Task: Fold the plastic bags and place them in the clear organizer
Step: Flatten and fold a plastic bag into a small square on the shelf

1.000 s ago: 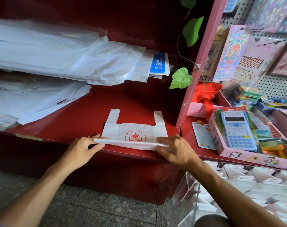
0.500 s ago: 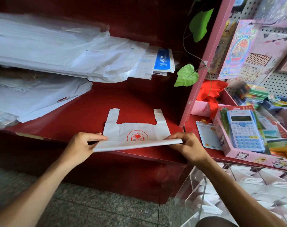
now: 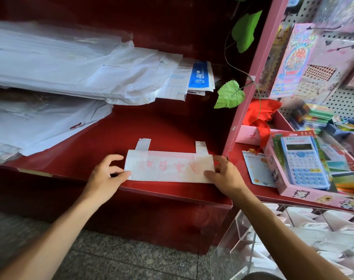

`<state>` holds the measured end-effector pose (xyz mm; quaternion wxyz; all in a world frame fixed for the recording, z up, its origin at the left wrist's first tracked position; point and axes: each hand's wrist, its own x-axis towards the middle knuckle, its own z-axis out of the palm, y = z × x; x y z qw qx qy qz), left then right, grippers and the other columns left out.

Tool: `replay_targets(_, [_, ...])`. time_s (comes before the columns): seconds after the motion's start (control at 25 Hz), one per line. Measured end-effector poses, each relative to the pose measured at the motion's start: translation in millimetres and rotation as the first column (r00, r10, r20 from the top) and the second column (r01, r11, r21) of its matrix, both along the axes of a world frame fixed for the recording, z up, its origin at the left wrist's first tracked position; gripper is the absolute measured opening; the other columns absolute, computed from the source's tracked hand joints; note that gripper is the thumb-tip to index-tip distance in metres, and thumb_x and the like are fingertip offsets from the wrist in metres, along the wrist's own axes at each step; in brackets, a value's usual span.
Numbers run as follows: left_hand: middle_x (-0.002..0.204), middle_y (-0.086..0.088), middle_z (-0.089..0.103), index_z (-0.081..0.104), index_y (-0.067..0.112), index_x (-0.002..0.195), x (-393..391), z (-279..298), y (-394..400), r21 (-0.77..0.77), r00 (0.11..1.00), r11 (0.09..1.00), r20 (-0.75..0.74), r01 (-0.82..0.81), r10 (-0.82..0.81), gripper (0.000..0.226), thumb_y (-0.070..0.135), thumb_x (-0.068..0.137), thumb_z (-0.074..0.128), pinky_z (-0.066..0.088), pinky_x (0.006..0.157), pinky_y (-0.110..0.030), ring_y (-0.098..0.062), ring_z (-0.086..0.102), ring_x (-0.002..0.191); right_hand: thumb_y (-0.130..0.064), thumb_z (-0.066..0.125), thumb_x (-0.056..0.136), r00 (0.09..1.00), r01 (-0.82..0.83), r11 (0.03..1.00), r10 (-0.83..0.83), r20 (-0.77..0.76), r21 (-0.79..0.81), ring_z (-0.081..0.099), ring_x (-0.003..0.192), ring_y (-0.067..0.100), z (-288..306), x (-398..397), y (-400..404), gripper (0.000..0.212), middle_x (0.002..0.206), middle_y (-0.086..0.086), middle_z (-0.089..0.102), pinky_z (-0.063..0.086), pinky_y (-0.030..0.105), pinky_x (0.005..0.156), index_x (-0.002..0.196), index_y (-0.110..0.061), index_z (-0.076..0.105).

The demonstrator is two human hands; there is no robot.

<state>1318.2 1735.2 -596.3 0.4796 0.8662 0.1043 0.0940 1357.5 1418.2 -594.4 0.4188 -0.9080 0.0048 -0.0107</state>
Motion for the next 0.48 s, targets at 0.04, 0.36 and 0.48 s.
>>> replay_targets(0.04, [0.086, 0.011, 0.073, 0.056, 0.028, 0.119, 0.5, -0.7, -2.1, 0.050, 1.000, 0.999, 0.019, 0.002, -0.003, 0.039, 0.021, 0.085, 0.075, 0.039, 0.085, -0.031, -0.011, 0.061, 0.094, -0.018, 0.065, 0.086, 1.000, 0.011, 0.996, -0.010, 0.011, -0.090, 0.064, 0.083, 0.020, -0.2, 0.9, 1.5, 0.049, 0.091, 0.002, 0.070, 0.046, 0.028, 0.065, 0.133, -0.016, 0.052])
replay_targets(0.36, [0.067, 0.016, 0.066, 0.067, 0.032, 0.070, 2.9, -2.5, -10.0, 0.271, 0.998, 0.962, 0.049, -0.041, 0.029, 0.018, 0.019, 0.080, 0.075, 0.050, 0.087, -0.040, -0.015, 0.066, 0.072, -0.012, 0.056, 0.089, 0.996, 0.079, 0.967, -0.069, 0.048, -0.243, 0.064, 0.090, 0.029, 1.6, 0.3, 13.2, 0.042, 0.097, 0.009, 0.068, 0.051, 0.034, 0.073, 0.131, -0.010, 0.052])
replay_targets(0.48, [0.065, 0.015, 0.067, 0.069, 0.032, 0.064, 3.0, -1.3, -8.2, 0.271, 1.000, 0.962, 0.013, -0.023, 0.020, 0.017, 0.023, 0.077, 0.075, 0.051, 0.086, -0.040, -0.013, 0.066, 0.073, -0.012, 0.057, 0.086, 0.995, 0.097, 0.961, -0.090, 0.038, -0.258, 0.064, 0.091, 0.031, -0.9, 0.7, 13.5, 0.040, 0.099, 0.011, 0.068, 0.051, 0.036, 0.074, 0.125, -0.007, 0.054])
